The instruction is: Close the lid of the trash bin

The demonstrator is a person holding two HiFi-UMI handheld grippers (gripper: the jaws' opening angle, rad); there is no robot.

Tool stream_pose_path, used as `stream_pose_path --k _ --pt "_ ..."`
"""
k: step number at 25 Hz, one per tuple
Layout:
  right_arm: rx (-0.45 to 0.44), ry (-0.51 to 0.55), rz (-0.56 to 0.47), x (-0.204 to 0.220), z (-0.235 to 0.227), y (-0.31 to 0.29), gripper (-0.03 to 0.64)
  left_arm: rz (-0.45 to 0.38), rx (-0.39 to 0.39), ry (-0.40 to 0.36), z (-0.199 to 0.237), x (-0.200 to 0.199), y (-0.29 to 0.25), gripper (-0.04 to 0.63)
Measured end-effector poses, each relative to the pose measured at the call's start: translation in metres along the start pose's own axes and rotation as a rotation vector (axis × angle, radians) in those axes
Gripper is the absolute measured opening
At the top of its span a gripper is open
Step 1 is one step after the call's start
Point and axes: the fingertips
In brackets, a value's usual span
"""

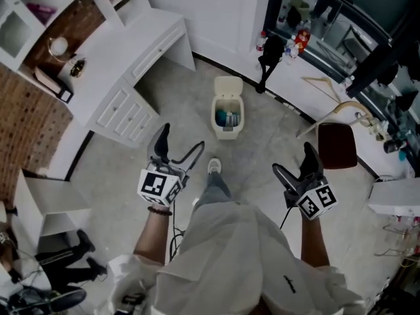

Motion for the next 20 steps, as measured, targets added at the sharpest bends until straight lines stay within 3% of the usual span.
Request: stream_pose_path --k 14,20 --pt "0.002 0.036 0.032 -0.048 -0.072 -0.218 0.574 0.089 0.076 -0.014 0.157 0.013 -0.174 0.443" --pt "0.031 0.124 0.104 -0.032 -0.091 -0.283 0.574 0.137 0.1 0.009 0.208 0.047 -0.217 0.443"
Point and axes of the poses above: the fingertips, and each gripper's own axes: y backward along the fingers, z to its left, x out of its underside, and after that the axes turned 4 degrees about z, right-handed
